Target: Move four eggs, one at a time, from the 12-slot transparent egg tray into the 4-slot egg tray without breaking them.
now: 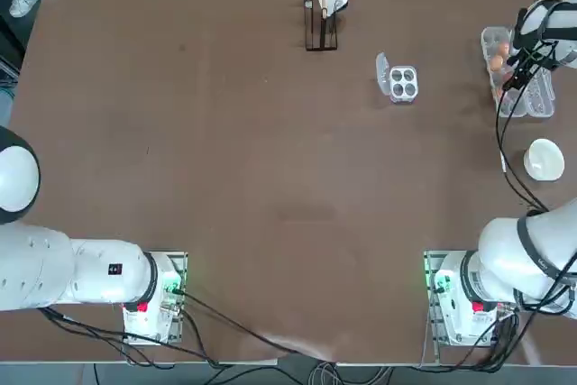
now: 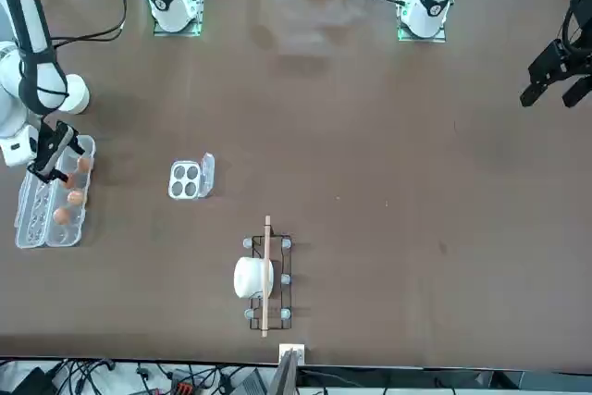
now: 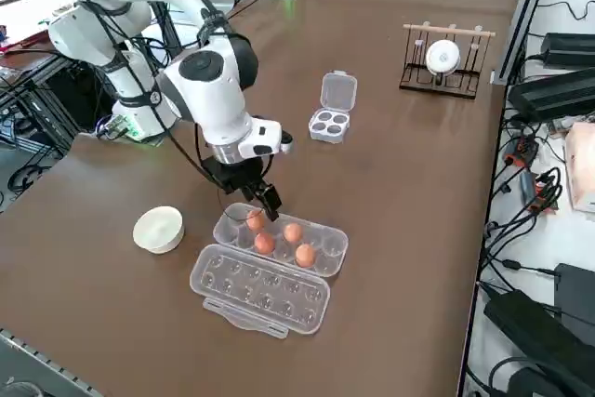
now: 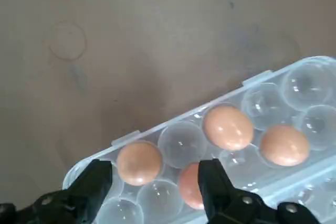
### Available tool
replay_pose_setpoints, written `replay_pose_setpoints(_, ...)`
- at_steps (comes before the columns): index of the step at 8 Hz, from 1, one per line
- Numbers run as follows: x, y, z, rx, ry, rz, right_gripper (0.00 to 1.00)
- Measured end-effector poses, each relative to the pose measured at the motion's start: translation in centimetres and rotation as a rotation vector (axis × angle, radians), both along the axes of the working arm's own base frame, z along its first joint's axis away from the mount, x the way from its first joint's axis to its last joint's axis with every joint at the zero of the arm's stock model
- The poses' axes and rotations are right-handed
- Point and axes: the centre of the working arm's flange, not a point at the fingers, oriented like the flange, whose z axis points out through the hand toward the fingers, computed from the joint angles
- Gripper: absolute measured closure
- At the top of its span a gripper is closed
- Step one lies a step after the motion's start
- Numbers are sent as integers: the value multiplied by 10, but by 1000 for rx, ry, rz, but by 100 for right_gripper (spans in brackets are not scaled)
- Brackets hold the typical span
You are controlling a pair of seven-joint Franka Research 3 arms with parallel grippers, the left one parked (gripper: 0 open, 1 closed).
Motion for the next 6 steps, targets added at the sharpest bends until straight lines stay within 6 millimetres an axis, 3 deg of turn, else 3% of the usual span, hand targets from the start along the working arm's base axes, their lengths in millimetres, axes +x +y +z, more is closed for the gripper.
replay_pose_setpoints(6,-10,-10,-19,18,45,52,3)
